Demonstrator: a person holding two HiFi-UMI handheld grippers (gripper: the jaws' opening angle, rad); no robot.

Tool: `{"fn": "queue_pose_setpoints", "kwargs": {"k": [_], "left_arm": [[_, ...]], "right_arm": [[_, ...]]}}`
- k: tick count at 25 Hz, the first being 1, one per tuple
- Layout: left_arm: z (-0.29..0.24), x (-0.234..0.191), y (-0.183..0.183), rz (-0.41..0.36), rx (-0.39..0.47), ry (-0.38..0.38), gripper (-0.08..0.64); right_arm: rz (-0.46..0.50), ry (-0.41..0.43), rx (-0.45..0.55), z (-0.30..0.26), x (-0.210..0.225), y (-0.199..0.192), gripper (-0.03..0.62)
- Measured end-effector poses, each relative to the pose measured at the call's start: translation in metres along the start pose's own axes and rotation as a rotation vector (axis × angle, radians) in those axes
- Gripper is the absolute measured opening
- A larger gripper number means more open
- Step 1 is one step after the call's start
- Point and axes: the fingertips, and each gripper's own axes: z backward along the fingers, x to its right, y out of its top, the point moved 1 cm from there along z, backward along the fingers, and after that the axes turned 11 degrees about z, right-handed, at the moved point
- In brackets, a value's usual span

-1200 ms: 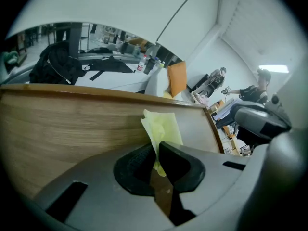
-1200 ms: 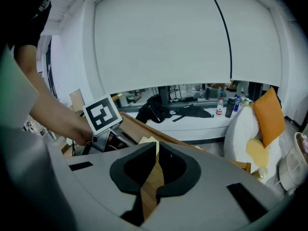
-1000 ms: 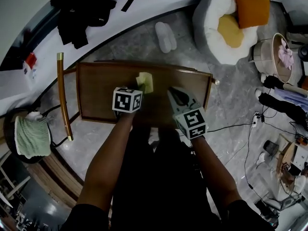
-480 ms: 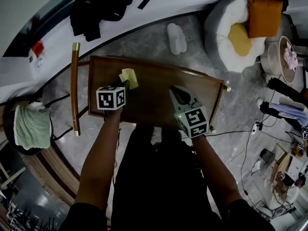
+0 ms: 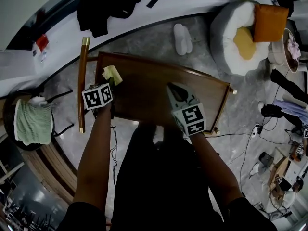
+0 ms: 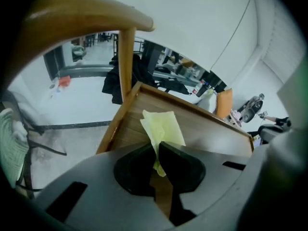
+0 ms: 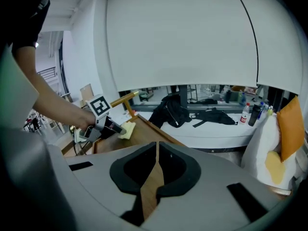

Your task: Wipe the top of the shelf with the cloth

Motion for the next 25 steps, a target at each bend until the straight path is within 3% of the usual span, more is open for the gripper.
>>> {"fn": "queue_pose_setpoints", "kwargs": {"k": [8, 13, 19, 25], "left_arm": [[0.006, -0.026, 0.009, 0.135, 0.060, 0.057, 0.029], [0.010, -0.026, 0.008, 0.118, 0.090, 0.114, 0.028], [-0.006, 0.078, -0.019, 0.049, 0.050, -0.045, 0.028], [-0.038, 0.217, -0.097, -0.088, -0.099, -0.226, 0.028]], "right_arm": [[0.027, 0.006, -0.003, 0.013, 0.001, -0.002, 0.029], [0.011, -0.038, -0.002, 0.044, 0.022, -0.017, 0.029], [-0.036, -0.108, -0.004, 0.096, 0.054, -0.052, 0.029], [-0.092, -0.196, -0.012, 0.154, 0.086, -0.097, 0.029]]}}
